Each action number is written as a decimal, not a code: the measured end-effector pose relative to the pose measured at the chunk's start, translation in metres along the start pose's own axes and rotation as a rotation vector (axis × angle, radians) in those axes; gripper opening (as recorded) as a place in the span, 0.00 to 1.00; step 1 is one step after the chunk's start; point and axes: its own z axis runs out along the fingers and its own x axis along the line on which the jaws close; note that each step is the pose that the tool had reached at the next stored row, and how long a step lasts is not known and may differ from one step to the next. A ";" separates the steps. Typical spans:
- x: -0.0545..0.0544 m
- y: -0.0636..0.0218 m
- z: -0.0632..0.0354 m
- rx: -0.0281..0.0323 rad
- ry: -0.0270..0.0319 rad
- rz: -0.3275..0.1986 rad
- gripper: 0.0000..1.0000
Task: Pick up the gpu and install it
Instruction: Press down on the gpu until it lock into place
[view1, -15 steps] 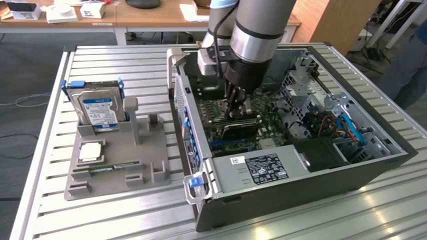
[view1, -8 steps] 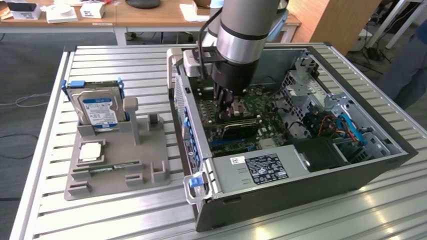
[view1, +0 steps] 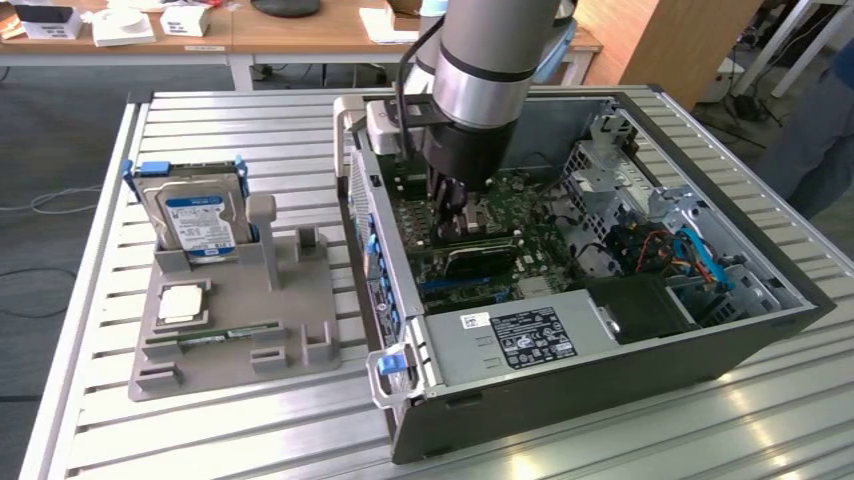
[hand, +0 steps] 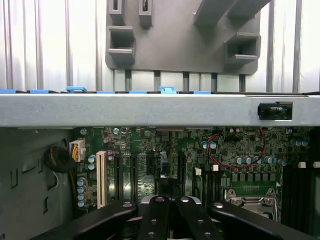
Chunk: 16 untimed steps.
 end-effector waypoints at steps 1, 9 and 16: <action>-0.001 0.0000 0.0003 -0.0001 -0.0013 0.000 0.11; -0.004 0.0001 0.0010 0.0000 -0.0023 0.000 0.11; -0.004 0.0001 0.0065 0.0000 -0.0023 0.000 0.11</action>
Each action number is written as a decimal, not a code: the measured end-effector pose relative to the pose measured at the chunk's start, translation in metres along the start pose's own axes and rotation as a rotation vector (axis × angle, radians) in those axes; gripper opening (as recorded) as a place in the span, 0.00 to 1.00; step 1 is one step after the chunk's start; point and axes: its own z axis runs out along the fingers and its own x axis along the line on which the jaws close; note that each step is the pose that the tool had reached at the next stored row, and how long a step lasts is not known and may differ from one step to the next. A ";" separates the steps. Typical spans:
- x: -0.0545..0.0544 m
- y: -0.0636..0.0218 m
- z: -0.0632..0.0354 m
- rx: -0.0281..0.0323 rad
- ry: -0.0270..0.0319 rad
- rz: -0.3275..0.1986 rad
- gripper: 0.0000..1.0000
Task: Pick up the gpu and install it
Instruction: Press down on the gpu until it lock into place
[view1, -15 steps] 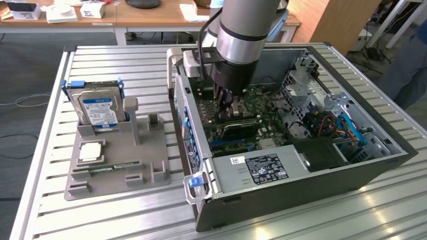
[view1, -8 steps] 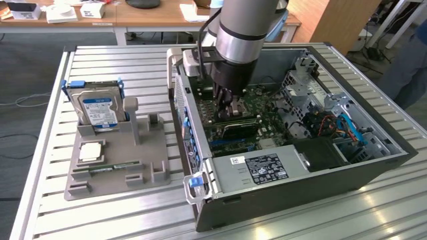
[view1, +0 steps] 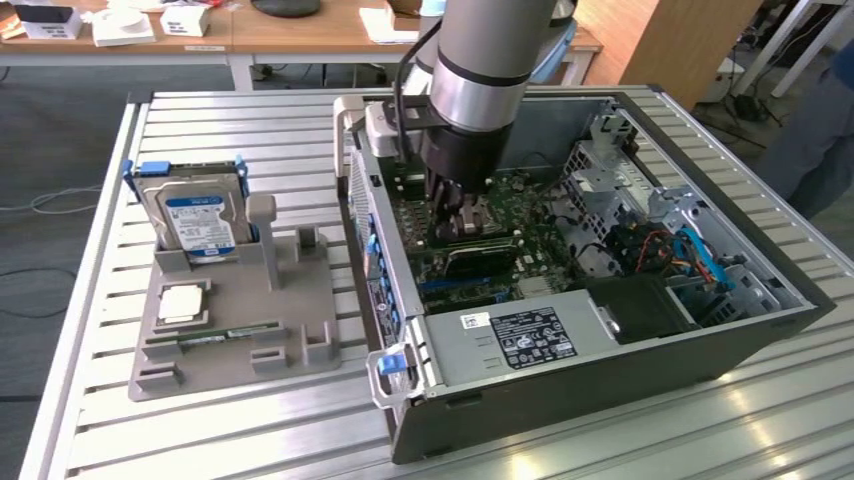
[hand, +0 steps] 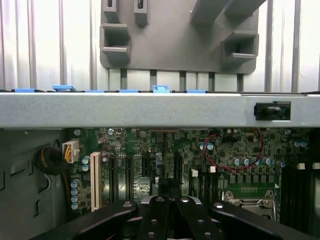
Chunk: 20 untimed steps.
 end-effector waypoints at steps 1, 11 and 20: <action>0.000 0.0000 0.0012 0.0000 -0.0001 0.000 0.11; 0.000 0.0000 0.0054 -0.0002 -0.0001 0.000 0.11; -0.001 -0.0001 0.0094 0.0001 -0.0004 0.000 0.11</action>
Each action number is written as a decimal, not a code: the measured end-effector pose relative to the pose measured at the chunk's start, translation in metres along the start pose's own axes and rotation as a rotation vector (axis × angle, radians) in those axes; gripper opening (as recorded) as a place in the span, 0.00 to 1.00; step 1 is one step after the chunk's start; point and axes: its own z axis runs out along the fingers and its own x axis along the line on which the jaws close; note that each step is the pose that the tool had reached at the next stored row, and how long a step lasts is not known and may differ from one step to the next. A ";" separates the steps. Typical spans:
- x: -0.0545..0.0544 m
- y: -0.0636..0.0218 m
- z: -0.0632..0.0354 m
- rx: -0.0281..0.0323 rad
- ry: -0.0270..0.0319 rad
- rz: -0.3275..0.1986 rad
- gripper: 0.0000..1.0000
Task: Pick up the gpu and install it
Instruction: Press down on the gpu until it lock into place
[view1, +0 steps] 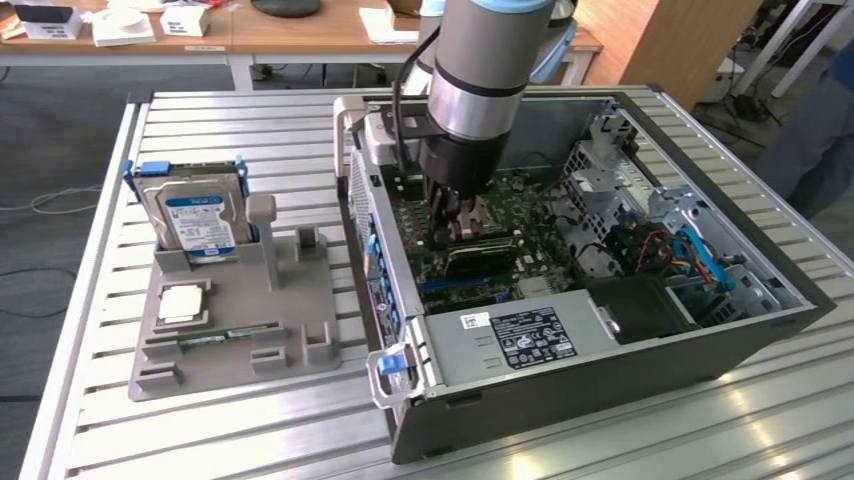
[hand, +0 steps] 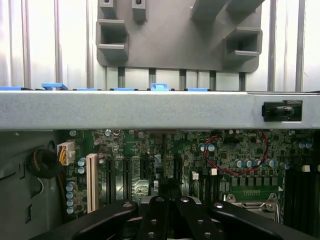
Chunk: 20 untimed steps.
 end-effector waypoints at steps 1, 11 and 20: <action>0.000 0.0000 0.0003 -0.0001 0.0001 0.000 0.11; -0.002 0.0002 0.0011 0.0000 -0.0002 0.000 0.11; -0.002 0.0001 0.0023 -0.0001 0.0001 0.000 0.11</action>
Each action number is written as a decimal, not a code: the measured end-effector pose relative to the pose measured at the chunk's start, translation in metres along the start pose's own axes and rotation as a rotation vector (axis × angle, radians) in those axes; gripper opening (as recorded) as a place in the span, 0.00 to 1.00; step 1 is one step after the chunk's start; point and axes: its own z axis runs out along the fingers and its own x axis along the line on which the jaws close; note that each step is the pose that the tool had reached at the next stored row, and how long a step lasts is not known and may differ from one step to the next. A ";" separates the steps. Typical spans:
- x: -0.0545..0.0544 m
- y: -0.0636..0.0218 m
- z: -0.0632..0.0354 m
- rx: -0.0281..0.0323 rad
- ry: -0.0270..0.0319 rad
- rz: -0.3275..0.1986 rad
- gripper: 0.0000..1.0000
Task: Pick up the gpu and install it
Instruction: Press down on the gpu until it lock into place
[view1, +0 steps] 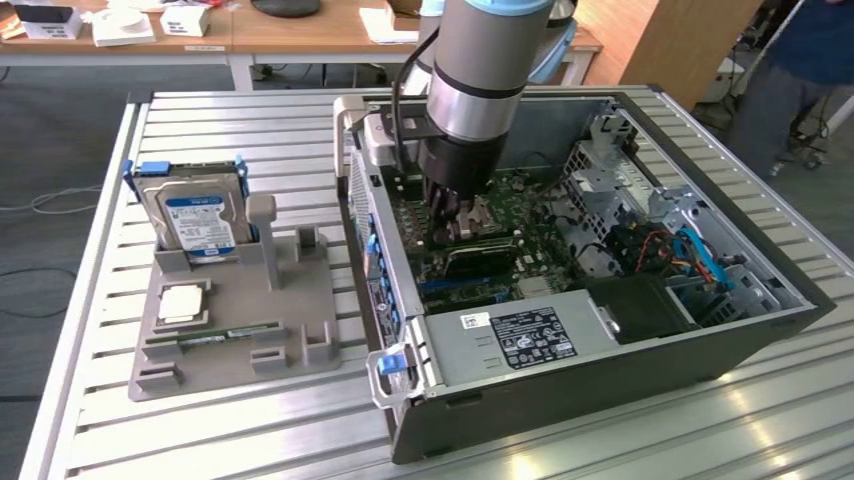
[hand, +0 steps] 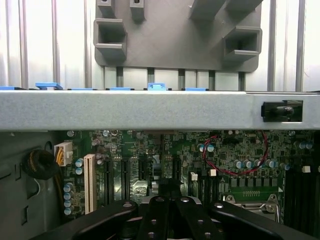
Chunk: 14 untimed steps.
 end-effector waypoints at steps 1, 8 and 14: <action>0.000 0.0000 0.0000 0.0000 0.0000 0.000 0.11; 0.000 0.0000 0.0016 0.0000 0.0000 0.000 0.11; 0.000 0.0000 0.0026 -0.0001 0.0000 0.000 0.11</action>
